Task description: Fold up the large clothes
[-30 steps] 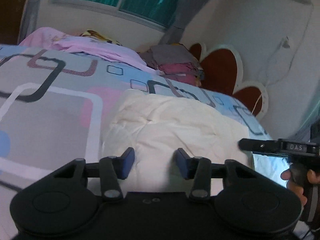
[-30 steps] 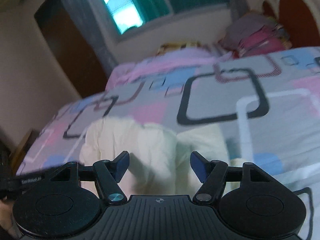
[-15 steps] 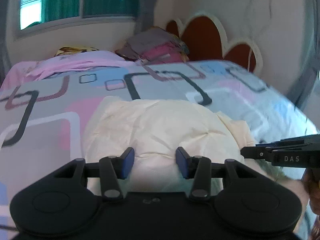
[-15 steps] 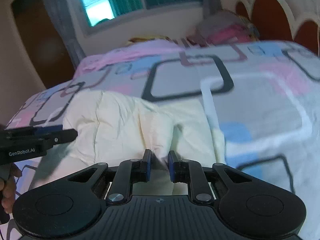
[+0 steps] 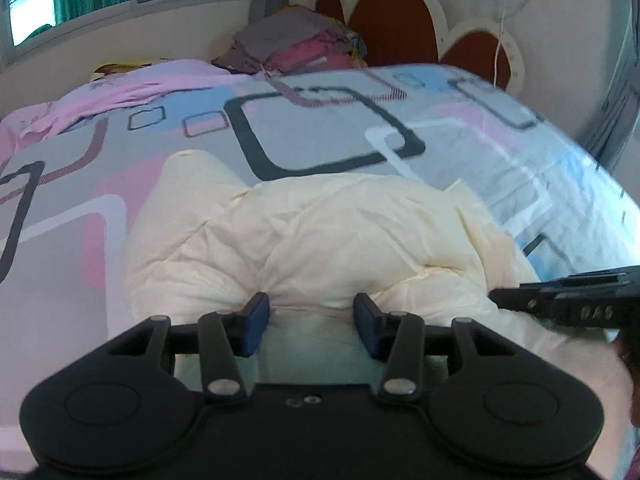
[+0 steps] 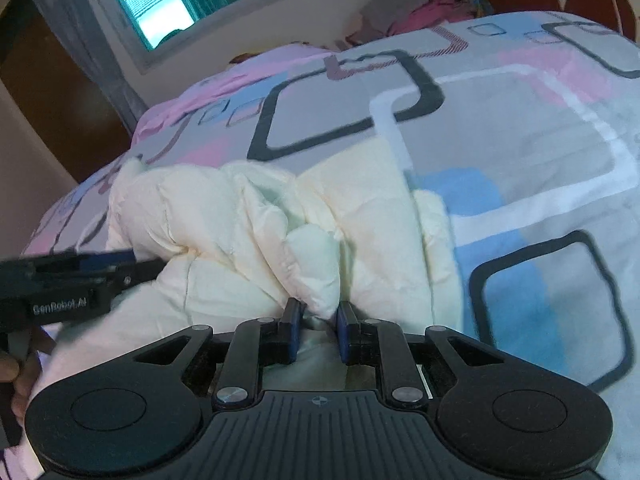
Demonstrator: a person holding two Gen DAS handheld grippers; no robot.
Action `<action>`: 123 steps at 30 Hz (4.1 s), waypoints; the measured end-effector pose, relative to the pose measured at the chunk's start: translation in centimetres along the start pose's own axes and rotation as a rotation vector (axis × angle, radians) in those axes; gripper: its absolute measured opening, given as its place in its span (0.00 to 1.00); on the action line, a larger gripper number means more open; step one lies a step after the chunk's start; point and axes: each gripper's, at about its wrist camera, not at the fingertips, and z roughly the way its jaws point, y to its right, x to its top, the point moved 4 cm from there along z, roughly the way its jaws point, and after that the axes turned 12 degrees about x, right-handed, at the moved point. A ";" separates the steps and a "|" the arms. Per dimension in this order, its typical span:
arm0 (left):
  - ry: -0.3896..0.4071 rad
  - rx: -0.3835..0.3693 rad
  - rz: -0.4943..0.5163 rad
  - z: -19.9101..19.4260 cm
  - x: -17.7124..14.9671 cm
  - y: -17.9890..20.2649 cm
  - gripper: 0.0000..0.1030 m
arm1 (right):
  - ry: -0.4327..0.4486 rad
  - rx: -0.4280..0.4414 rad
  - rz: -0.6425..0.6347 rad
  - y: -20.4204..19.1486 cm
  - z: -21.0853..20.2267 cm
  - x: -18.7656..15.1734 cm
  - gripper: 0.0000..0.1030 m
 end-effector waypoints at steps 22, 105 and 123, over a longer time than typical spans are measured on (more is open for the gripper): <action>0.073 -0.048 0.082 -10.9 -10.0 1.1 0.46 | -0.141 0.108 -0.023 -4.0 -6.8 -10.5 0.25; 0.010 -0.030 -0.221 -6.4 -6.2 -6.1 0.91 | 0.104 0.054 0.185 3.8 -6.8 -1.9 0.90; -0.108 -0.230 -0.489 -2.1 -8.6 -7.1 0.91 | -0.074 0.365 0.287 6.9 -1.3 -3.8 1.00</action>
